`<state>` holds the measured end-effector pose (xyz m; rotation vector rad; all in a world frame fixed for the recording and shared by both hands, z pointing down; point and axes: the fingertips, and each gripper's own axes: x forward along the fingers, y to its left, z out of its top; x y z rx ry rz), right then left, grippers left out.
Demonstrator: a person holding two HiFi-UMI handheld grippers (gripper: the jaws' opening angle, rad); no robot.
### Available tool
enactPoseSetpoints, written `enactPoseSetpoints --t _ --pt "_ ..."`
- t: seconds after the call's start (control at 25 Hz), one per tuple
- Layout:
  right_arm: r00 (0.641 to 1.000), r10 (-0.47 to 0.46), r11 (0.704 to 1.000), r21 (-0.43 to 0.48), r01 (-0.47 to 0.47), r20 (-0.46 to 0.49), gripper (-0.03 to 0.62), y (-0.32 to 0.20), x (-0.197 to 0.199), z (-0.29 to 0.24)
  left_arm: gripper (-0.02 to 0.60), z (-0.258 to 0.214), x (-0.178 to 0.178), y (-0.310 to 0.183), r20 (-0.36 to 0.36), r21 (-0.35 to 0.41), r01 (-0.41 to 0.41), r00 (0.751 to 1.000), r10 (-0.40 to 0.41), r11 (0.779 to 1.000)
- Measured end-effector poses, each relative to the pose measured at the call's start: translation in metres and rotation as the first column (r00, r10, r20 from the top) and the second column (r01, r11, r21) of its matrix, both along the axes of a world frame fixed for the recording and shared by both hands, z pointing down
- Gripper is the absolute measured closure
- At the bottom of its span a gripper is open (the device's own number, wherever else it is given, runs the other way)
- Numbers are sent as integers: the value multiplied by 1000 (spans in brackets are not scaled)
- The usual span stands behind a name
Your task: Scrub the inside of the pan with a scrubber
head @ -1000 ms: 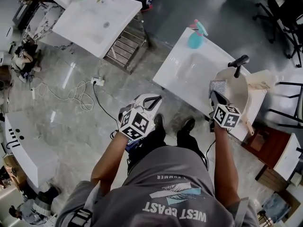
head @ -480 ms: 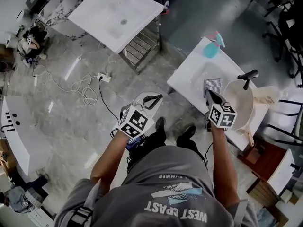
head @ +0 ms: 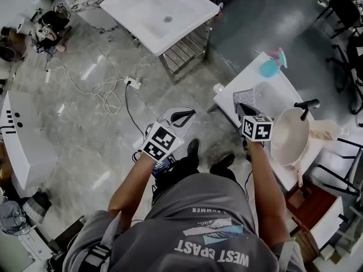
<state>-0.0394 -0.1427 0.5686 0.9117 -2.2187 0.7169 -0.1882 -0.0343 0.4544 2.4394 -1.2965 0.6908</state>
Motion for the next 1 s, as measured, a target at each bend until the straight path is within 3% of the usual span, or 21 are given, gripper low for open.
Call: enactPoseSetpoints --t 0.4,0.76,1.0 --pt "990 -119 990 -84 113 -69 570 1 -43 46 580 -3 -34 17 -60 -14 110 992 -111 994" --pt "981 -177 974 -156 162 -83 562 1 -56 63 580 0 -45 29 -72 -28 145 986 -147 989" --pt "975 -212 967 -161 200 -61 484 11 -61 56 580 -4 -52 32 -76 -22 156 985 -157 988"
